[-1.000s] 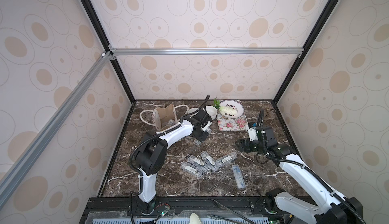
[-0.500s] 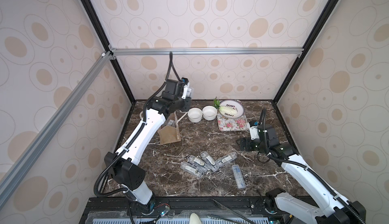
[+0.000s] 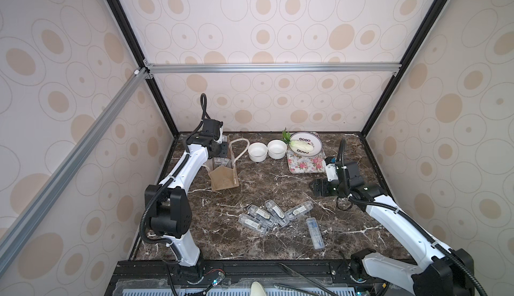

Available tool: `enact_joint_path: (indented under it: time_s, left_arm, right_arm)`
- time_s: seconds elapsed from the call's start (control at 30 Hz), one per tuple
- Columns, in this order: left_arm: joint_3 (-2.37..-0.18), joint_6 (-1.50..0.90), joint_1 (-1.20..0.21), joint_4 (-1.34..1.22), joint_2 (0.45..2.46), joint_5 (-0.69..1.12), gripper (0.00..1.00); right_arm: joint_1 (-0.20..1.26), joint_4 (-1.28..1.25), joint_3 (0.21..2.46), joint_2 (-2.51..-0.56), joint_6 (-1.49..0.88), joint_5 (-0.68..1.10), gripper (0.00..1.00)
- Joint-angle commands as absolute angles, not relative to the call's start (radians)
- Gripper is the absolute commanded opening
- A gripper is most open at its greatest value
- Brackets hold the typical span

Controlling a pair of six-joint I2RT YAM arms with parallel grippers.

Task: Put the compass set into the canvas bag
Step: Place the compass set in the canvas bag.

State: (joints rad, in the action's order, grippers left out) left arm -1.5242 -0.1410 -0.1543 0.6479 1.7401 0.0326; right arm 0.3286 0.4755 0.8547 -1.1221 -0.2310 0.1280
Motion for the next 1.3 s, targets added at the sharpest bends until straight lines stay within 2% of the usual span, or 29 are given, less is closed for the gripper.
enact_joint_path:
  time_s: [0.0,0.27,0.73,1.27]
  left_arm:
    - [-1.508,-0.098,-0.15,0.59,1.747,0.042,0.4]
    - [-1.54,-0.083,-0.144,0.614,1.783,0.017,0.4]
    - [-1.727,-0.074,-0.13,0.709,1.824,0.017,0.39]
    - [-1.464,-0.064,-0.126,0.582,1.8,0.045,0.38]
  right_arm:
    - [0.336,0.452,0.87,-1.136,-0.238,0.14,0.86]
    - [0.336,0.429,0.879,-1.192,-0.24,0.158,0.86]
    - [0.337,0.433,0.923,-1.26,-0.252,0.187,0.86]
    - [0.342,0.432,0.89,-1.224,-0.255,0.161,0.86]
